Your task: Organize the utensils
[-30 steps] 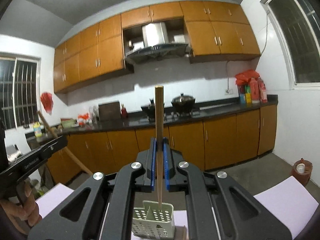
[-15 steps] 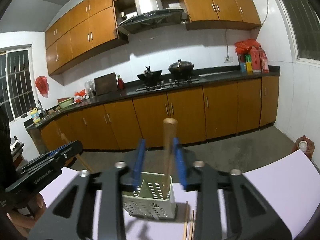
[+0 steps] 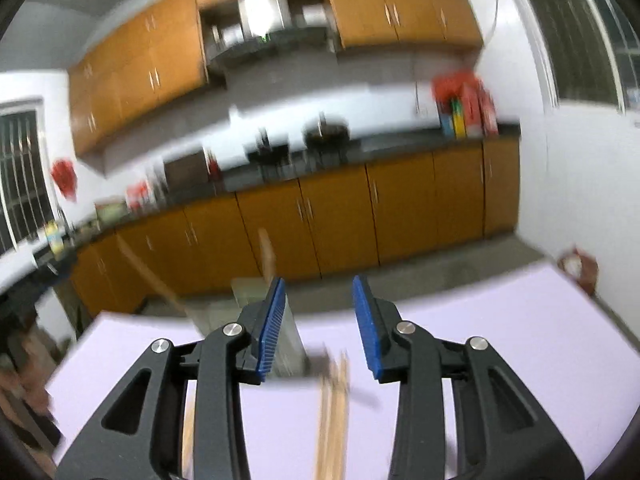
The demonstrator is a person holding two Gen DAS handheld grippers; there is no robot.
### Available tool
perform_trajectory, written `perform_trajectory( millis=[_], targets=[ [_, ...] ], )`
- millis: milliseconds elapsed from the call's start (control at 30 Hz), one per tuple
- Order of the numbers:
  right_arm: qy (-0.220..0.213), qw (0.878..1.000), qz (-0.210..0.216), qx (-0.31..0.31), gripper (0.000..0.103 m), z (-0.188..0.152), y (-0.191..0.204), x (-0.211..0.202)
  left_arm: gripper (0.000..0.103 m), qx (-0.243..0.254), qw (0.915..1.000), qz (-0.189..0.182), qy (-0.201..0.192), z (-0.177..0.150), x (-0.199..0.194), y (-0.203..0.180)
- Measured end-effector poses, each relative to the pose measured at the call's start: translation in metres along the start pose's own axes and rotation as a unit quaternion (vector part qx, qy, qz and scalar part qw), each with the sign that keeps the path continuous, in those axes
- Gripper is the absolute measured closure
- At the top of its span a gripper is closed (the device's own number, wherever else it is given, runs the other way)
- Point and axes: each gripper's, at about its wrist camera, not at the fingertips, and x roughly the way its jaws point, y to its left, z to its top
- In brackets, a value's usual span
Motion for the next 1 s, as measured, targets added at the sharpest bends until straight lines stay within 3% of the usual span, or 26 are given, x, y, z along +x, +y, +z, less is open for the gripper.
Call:
perform_trajectory(
  millis=[67, 167, 233, 333, 567, 700, 767, 833, 1000],
  targets=[
    [0.062, 0.998, 0.000, 0.006, 0.078, -0.030, -0.010, 0.019, 0.062, 0.002, 0.9992, 0.022, 0.033, -0.023, 0.000, 0.012],
    [0.167, 0.986, 0.012, 0.016, 0.088, -0.089, -0.019, 0.052, 0.069, 0.003, 0.9937, 0.038, 0.105, -0.066, 0.013, 0.030],
    [0.201, 0.979, 0.014, 0.014, 0.091, -0.111, -0.018, 0.063, 0.077, -0.003, 0.9872, 0.043, 0.154, -0.096, 0.022, 0.040],
    [0.236, 0.971, 0.011, 0.016, 0.092, -0.141, -0.016, 0.073, 0.080, -0.014, 0.9787, 0.043, 0.200, -0.132, 0.029, 0.051],
    [0.244, 0.970, -0.003, 0.001, 0.095, -0.146, -0.013, 0.077, 0.081, -0.005, 0.9707, 0.033, 0.238, -0.168, 0.034, 0.055],
    [0.242, 0.970, -0.005, -0.014, 0.095, -0.149, -0.010, 0.075, 0.081, 0.005, 0.9690, 0.025, 0.246, -0.169, 0.036, 0.049],
    [0.233, 0.971, -0.046, -0.032, 0.096, -0.148, -0.009, 0.075, 0.083, 0.013, 0.9678, 0.024, 0.250, -0.170, 0.039, 0.043],
    [0.228, 0.972, -0.058, -0.016, 0.096, -0.146, -0.018, 0.074, 0.084, 0.021, 0.9669, 0.021, 0.253, -0.172, 0.041, 0.039],
    [0.228, 0.972, -0.054, -0.013, 0.096, -0.146, -0.025, 0.070, 0.088, 0.047, 0.9625, 0.028, 0.266, -0.178, 0.048, 0.030]
  ],
)
